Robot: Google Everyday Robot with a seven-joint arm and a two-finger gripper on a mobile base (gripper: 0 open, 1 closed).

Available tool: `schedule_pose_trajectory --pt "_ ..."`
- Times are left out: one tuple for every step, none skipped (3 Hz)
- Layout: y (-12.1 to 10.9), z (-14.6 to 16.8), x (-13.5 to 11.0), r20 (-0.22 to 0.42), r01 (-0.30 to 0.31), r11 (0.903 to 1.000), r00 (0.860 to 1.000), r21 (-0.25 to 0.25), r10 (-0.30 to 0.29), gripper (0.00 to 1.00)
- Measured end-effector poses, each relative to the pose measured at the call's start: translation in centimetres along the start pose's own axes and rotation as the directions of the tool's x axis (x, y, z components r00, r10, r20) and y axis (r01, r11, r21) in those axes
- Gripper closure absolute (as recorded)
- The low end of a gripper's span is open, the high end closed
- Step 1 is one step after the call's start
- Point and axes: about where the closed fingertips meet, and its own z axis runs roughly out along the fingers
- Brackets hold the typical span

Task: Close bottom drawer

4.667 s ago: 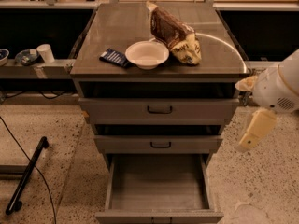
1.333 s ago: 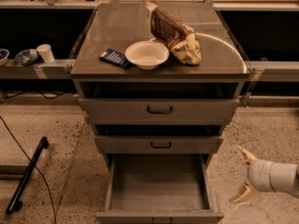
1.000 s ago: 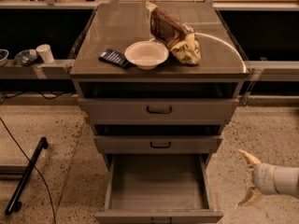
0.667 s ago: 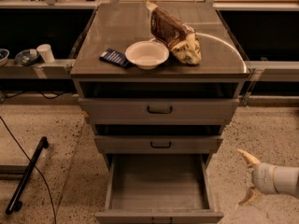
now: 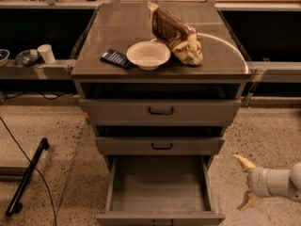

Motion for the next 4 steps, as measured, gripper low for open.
schedule_pose_trajectory --pt "4.4 4.5 0.9 -0.002 0.041 0.991 0.999 -0.127 -0.042 0.0" --pt "9.0 6.3 2.5 -0.018 0.016 0.9746 1.0 -0.223 -0.02 0.18" --pt "11.9 7.3 3.8 -0.053 -0.03 0.9645 0.998 -0.262 0.017 0.4" --pt "13.3 7.9 4.1 -0.037 -0.036 0.9777 0.999 -0.207 0.029 0.64"
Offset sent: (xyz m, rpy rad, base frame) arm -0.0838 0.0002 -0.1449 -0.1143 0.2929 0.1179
